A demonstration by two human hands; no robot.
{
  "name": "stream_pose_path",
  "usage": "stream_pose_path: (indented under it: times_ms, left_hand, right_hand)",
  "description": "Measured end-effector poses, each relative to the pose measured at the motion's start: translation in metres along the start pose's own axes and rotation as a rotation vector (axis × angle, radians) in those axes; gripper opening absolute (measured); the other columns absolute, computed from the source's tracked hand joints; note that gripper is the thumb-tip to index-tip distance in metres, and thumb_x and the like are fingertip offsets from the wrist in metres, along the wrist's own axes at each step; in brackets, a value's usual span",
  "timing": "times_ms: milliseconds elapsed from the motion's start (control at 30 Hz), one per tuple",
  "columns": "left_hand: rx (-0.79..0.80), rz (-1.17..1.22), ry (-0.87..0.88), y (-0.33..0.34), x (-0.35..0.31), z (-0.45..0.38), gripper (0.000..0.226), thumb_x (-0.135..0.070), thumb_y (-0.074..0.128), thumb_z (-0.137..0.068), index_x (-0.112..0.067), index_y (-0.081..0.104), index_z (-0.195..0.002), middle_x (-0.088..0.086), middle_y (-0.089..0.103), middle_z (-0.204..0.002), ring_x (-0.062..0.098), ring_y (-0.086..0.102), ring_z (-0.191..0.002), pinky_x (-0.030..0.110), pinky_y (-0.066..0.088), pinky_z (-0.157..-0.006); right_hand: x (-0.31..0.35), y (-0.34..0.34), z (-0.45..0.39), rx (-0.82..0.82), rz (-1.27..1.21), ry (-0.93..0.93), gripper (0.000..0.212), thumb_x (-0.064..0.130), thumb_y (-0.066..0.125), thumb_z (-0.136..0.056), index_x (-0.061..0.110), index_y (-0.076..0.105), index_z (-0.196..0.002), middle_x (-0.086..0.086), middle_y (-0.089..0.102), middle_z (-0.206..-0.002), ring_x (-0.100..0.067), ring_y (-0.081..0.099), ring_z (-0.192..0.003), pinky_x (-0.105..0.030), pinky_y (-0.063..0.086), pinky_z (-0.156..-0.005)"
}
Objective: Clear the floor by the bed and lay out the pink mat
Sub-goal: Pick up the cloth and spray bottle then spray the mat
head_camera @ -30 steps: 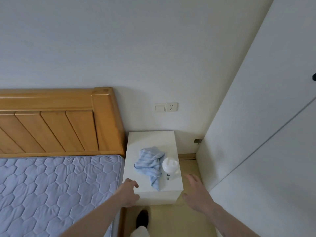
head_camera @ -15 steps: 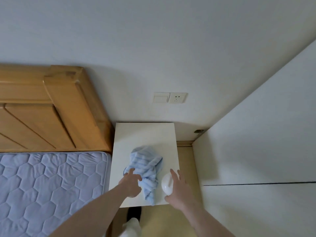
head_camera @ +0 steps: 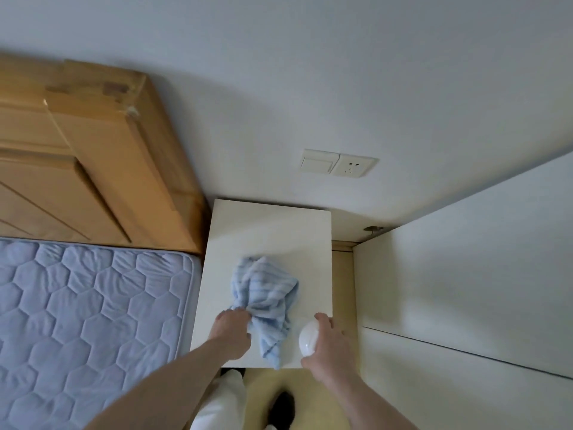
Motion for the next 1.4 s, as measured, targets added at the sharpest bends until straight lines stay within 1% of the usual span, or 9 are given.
stream_pose_path:
  times_ms: [67,200,300,433,633,800,967,1133,1400]
  left_hand:
    - [-0.118,0.113,-0.048,-0.017,0.005,0.011,0.019,-0.024,0.051,-0.089,-0.024,0.066,-0.101,-0.003,0.067,-0.105,0.024,0.065,-0.101,0.029,0.047,-0.077]
    - [-0.013,0.282,-0.147,-0.009,0.019,0.039,0.031,-0.023,0.053,-0.087,-0.025,0.039,-0.115,-0.002,0.06,-0.088,0.019,0.056,-0.071,0.03,0.042,-0.059]
    - [0.056,0.28,-0.178,-0.001,0.024,0.062,0.006,-0.028,0.051,-0.087,-0.028,0.05,-0.093,-0.006,0.059,-0.086,0.017,0.057,-0.078,0.032,0.052,-0.068]
    - [-0.082,0.416,-0.26,0.001,0.033,0.099,0.021,-0.024,0.049,-0.086,-0.033,0.047,-0.067,-0.007,0.058,-0.076,0.015,0.057,-0.075,0.027,0.045,-0.063]
    - [-0.401,0.597,-0.42,0.012,0.035,0.18,0.016,-0.013,0.054,-0.08,-0.024,0.057,-0.07,-0.005,0.061,-0.074,0.019,0.059,-0.075,0.033,0.048,-0.063]
    - [-0.609,0.674,-0.503,0.024,0.02,0.255,0.02,-0.015,0.054,-0.082,-0.032,0.064,-0.087,-0.01,0.057,-0.089,0.012,0.055,-0.081,0.025,0.042,-0.066]
    - [-0.756,0.825,-0.661,0.07,0.034,0.345,0.017,-0.019,0.054,-0.083,-0.03,0.065,-0.09,-0.009,0.059,-0.092,0.012,0.058,-0.083,0.029,0.049,-0.071]
    - [-0.936,0.968,-0.852,0.138,0.059,0.457,0.007,-0.02,0.055,-0.077,-0.023,0.061,-0.077,-0.007,0.06,-0.082,0.011,0.056,-0.075,0.034,0.049,-0.064]
    - [-1.169,1.138,-1.191,0.307,0.065,0.664,0.013,-0.019,0.057,-0.081,-0.022,0.055,-0.069,-0.004,0.057,-0.078,0.012,0.053,-0.07,0.031,0.036,-0.055]
  right_hand:
    - [0.002,-0.002,0.001,0.015,-0.003,0.01,0.096,0.033,0.088,-0.07,0.03,0.033,-0.149,0.006,0.043,-0.144,-0.023,0.05,-0.125,-0.029,0.049,-0.096]
    - [0.006,-0.005,0.005,0.027,0.009,-0.015,0.094,0.036,0.087,-0.068,0.028,0.035,-0.145,0.002,0.046,-0.14,-0.025,0.055,-0.122,-0.031,0.052,-0.094]
    - [0.006,-0.006,0.006,0.05,0.012,-0.037,0.09,0.037,0.086,-0.073,0.027,0.034,-0.145,0.0,0.044,-0.14,-0.027,0.057,-0.121,-0.032,0.052,-0.092]
    - [0.004,-0.007,0.005,0.086,0.002,-0.067,0.092,0.044,0.088,-0.069,0.025,0.035,-0.141,-0.002,0.043,-0.136,-0.028,0.057,-0.118,-0.033,0.051,-0.089]
    - [0.0,-0.008,0.009,0.097,0.085,-0.203,0.087,0.045,0.09,-0.065,0.029,0.039,-0.134,0.001,0.045,-0.129,-0.028,0.055,-0.112,-0.04,0.054,-0.09]
    - [-0.004,-0.007,0.033,0.12,0.239,-0.34,0.084,0.044,0.088,-0.068,0.028,0.04,-0.135,0.001,0.044,-0.133,-0.028,0.053,-0.117,-0.036,0.054,-0.09]
    - [0.035,0.005,0.088,0.161,0.427,-0.536,0.088,0.053,0.083,-0.064,0.029,0.04,-0.137,0.001,0.046,-0.132,-0.026,0.058,-0.116,-0.034,0.052,-0.089]
    - [0.094,0.047,0.171,0.186,0.609,-0.767,0.09,0.057,0.078,-0.06,0.028,0.039,-0.136,0.001,0.047,-0.127,-0.027,0.06,-0.115,-0.033,0.049,-0.084]
    - [0.16,0.173,0.366,0.17,0.758,-1.11,0.104,0.063,0.079,-0.059,0.026,0.037,-0.147,0.0,0.049,-0.143,-0.024,0.056,-0.127,-0.035,0.049,-0.098]
Point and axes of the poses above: each hand's wrist, its own z-axis away from the middle knuckle, its own y-axis out of the palm, x = y × z, the point moved 9 cm from there along -z, towards the middle knuckle
